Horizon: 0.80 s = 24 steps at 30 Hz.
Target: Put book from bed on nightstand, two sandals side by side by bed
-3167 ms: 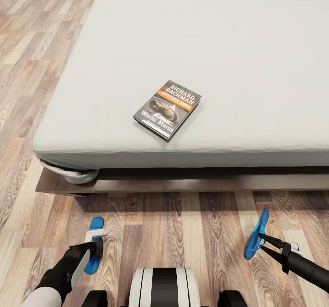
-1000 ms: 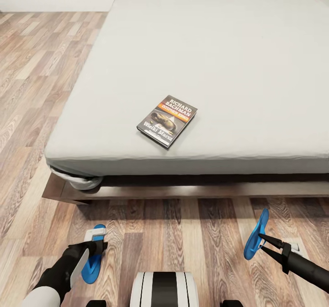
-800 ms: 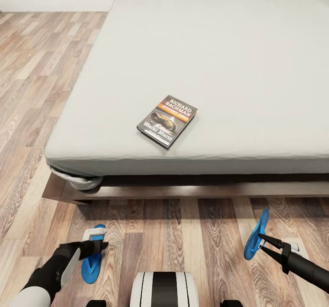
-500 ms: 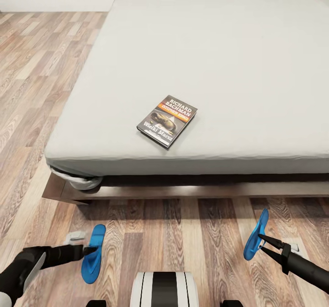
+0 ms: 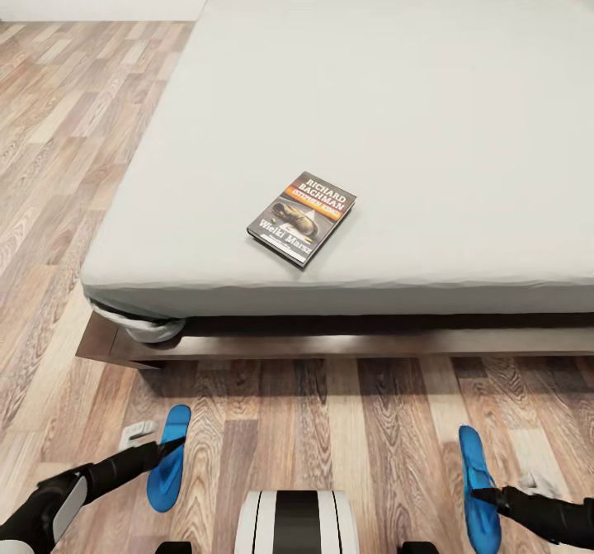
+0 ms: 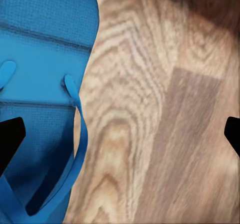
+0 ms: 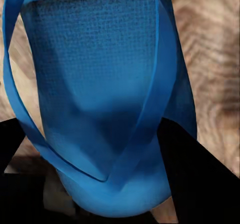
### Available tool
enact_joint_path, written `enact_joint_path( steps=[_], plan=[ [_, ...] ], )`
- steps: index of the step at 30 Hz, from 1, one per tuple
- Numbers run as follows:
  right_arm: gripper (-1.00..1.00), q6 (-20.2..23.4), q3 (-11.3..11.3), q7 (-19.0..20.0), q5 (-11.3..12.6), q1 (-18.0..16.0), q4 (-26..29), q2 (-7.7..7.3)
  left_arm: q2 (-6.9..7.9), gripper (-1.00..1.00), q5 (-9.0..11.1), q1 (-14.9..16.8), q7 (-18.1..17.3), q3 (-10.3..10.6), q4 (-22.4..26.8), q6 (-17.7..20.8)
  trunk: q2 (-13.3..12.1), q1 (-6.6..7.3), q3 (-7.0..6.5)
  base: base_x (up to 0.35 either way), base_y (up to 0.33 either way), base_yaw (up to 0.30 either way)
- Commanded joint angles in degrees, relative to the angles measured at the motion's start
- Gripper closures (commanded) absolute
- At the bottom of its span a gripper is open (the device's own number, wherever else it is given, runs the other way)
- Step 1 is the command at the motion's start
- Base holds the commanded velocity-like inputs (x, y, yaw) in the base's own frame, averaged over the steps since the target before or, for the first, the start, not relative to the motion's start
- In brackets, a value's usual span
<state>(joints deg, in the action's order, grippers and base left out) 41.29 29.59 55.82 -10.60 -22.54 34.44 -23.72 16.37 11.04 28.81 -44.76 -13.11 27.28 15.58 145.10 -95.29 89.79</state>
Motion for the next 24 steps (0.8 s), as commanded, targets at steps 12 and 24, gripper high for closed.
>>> enact_joint_path(
  steps=[12, 24],
  plan=[
    [1.0, -21.9, -0.1, -28.1, -3.0, -0.1, 3.1, 3.97, 0.08, -1.0, 0.6, 0.0, -0.3, -0.3, -0.1, 0.5, 0.0, 0.01, 0.03, 0.0, 0.0, 0.0],
    [1.0, -37.5, 0.0, -30.4, -2.4, -0.1, -4.9, 4.92, 0.15, -1.0, 0.6, 0.0, -0.2, -0.3, -0.2, 0.5, 0.0, 0.01, 0.03, 0.0, 0.002, 0.0]
  ],
)
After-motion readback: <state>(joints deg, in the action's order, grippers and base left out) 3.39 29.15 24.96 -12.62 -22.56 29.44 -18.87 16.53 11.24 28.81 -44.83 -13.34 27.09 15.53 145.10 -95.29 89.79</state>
